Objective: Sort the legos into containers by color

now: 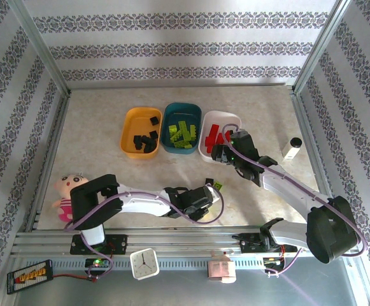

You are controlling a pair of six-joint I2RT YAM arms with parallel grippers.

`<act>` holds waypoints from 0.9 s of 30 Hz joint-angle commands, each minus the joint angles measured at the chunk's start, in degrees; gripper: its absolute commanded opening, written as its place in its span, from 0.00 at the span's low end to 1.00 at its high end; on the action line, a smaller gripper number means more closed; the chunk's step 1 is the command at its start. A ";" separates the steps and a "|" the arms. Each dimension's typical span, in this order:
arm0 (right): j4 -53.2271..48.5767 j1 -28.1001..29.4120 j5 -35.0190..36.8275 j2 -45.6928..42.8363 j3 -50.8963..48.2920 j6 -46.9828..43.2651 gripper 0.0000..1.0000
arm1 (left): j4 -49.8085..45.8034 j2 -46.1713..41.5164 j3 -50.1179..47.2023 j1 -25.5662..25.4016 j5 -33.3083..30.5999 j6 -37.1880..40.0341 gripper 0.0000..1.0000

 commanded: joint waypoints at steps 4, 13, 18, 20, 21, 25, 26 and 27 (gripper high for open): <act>1.29 -0.71 -0.37 -1.73 -1.44 1.38 0.75 | 1.46 -10.47 -5.93 1.59 -2.41 -2.72 0.18; 1.82 -0.43 -1.32 -2.41 -2.97 2.28 0.75 | 5.81 -24.87 -10.56 17.83 5.33 -8.67 0.18; 1.64 0.66 -2.04 -2.66 -3.77 2.25 0.75 | 2.47 -21.55 -1.59 27.35 7.71 -9.84 0.17; 1.30 1.36 -2.00 -2.87 -4.06 2.13 0.75 | 2.04 -18.36 2.06 30.68 9.59 -10.65 0.17; 1.07 1.79 -1.79 -3.02 -4.29 1.97 0.75 | 2.41 -16.40 3.84 32.05 10.46 -11.26 0.17; -0.23 2.78 -1.18 -3.81 -4.90 1.50 0.75 | 0.49 -7.56 12.70 35.15 12.29 -11.68 0.18; -0.49 2.94 -1.20 -4.10 -5.08 1.43 0.75 | -0.56 -4.99 15.44 35.77 12.42 -11.57 0.18; -0.68 3.19 -1.16 -4.43 -5.34 1.43 0.75 | -1.48 -2.42 17.97 36.33 12.43 -11.64 0.18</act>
